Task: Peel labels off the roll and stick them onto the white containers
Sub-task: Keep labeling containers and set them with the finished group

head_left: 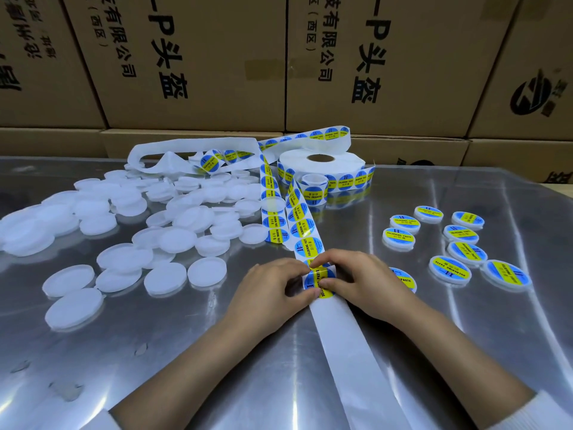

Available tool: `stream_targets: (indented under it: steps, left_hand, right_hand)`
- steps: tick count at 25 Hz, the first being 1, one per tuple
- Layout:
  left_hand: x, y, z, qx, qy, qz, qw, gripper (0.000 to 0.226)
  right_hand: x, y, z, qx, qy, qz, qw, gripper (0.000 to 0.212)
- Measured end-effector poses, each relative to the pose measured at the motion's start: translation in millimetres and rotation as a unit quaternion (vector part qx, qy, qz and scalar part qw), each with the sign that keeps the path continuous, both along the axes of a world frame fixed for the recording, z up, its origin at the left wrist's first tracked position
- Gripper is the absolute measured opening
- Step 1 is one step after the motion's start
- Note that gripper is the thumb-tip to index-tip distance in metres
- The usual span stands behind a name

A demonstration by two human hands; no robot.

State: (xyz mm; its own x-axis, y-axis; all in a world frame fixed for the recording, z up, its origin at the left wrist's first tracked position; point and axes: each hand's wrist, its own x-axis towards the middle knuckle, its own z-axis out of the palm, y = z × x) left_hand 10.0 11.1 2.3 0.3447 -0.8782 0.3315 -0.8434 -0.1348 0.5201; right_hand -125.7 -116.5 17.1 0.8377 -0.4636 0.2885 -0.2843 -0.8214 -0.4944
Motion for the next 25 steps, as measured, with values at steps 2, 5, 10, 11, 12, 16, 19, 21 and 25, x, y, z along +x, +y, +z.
stream_targets:
  steps: [2, 5, 10, 11, 12, 16, 19, 21, 25]
  left_hand:
    - [-0.3, 0.1, 0.8, 0.004, 0.000, -0.002, 1.000, 0.032]
    - [0.5, 1.8, 3.0, 0.012, 0.007, -0.014, 1.000, 0.039]
    - [-1.4, 6.5, 8.1, 0.151, -0.020, -0.023, 0.988, 0.089]
    - [-1.1, 7.2, 8.6, 0.165, -0.021, -0.023, 0.986, 0.095]
    - [-0.7, 8.6, 9.4, 0.175, -0.024, -0.031, 0.984, 0.100]
    - [9.4, 14.2, 21.9, 0.136, 0.076, -0.097, 0.983, 0.088]
    - [30.5, 22.4, 34.4, 0.018, 0.080, 0.022, 0.996, 0.046]
    - [43.1, 30.9, 39.7, 0.090, -0.093, 0.172, 0.977, 0.035]
    - [46.9, 38.6, 38.1, 0.203, -0.108, 0.252, 0.940, 0.036]
  right_hand:
    - [0.0, 2.1, 2.5, 0.002, -0.012, 0.005, 1.000, 0.020]
    - [-1.2, 4.1, 5.3, 0.008, -0.025, 0.015, 1.000, 0.016]
    - [0.4, 9.2, 12.3, 0.135, -0.106, 0.017, 0.985, 0.023]
    - [0.0, 10.3, 16.9, 0.197, -0.151, 0.016, 0.969, 0.034]
    - [-0.6, 11.3, 22.8, 0.260, -0.196, 0.014, 0.945, 0.042]
    - [-3.7, 11.0, 39.0, 0.431, -0.296, -0.023, 0.852, 0.048]
    - [-3.4, 9.4, 37.4, 0.483, -0.313, -0.031, 0.817, 0.038]
    - [-3.2, 7.8, 34.5, 0.492, -0.324, -0.036, 0.808, 0.028]
    - [-3.3, 4.1, 30.2, 0.476, -0.312, -0.041, 0.821, 0.026]
